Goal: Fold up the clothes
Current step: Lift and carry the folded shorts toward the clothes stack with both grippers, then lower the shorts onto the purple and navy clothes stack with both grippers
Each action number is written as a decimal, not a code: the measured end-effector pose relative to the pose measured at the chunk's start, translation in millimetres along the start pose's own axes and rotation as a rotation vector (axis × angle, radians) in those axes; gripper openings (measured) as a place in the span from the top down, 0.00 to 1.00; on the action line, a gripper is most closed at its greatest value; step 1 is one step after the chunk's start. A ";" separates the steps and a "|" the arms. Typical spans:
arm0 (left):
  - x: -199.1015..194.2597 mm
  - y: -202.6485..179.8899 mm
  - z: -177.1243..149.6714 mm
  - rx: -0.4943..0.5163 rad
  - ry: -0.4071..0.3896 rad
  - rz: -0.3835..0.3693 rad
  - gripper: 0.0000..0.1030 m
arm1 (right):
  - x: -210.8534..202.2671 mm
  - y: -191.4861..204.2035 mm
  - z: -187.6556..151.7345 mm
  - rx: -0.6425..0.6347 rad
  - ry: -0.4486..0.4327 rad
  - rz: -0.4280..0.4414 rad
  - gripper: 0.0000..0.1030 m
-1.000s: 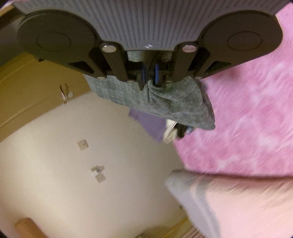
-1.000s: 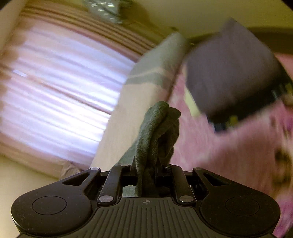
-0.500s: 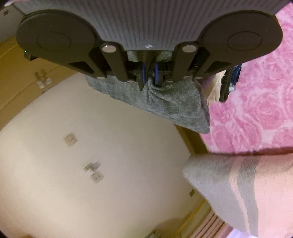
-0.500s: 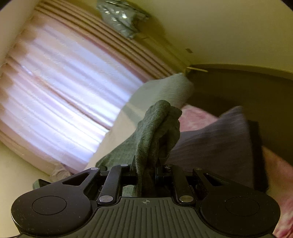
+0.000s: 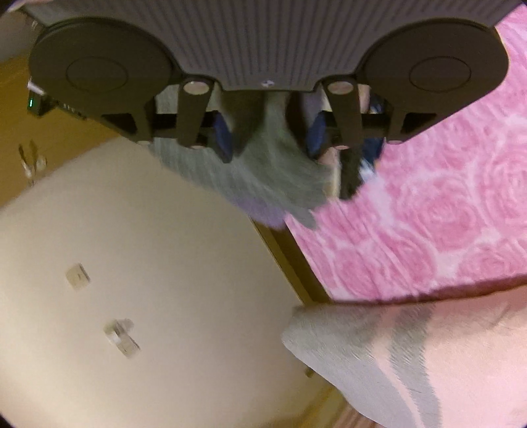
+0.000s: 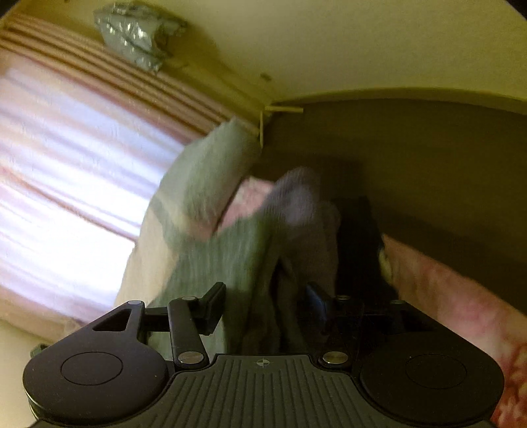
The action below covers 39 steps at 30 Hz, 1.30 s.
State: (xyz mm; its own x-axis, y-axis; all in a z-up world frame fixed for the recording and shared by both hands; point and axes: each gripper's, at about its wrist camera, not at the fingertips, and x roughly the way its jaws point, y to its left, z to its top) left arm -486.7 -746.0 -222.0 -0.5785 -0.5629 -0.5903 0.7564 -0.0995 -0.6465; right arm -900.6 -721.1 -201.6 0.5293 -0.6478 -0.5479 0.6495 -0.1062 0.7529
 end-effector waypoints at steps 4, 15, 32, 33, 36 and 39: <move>22.6 24.2 19.0 -0.116 0.014 -0.009 0.49 | 10.2 -10.6 18.7 0.039 -0.009 0.023 0.46; 33.0 15.7 36.4 0.030 -0.099 -0.159 0.95 | 5.5 15.0 31.7 -0.155 -0.082 0.040 0.94; 22.6 -29.9 32.8 0.176 -0.107 0.157 0.97 | 49.2 44.9 5.2 -0.304 -0.134 -0.251 0.43; 26.1 -44.0 28.5 0.232 -0.080 0.133 0.97 | 48.6 51.1 1.4 -0.329 -0.143 -0.263 0.46; 44.9 -80.7 8.5 0.380 -0.015 0.069 0.99 | 46.7 69.7 -10.1 -0.403 -0.170 -0.302 0.75; 73.8 -91.5 -10.3 0.451 -0.011 0.109 0.98 | 67.2 75.7 -22.9 -0.466 -0.159 -0.360 0.78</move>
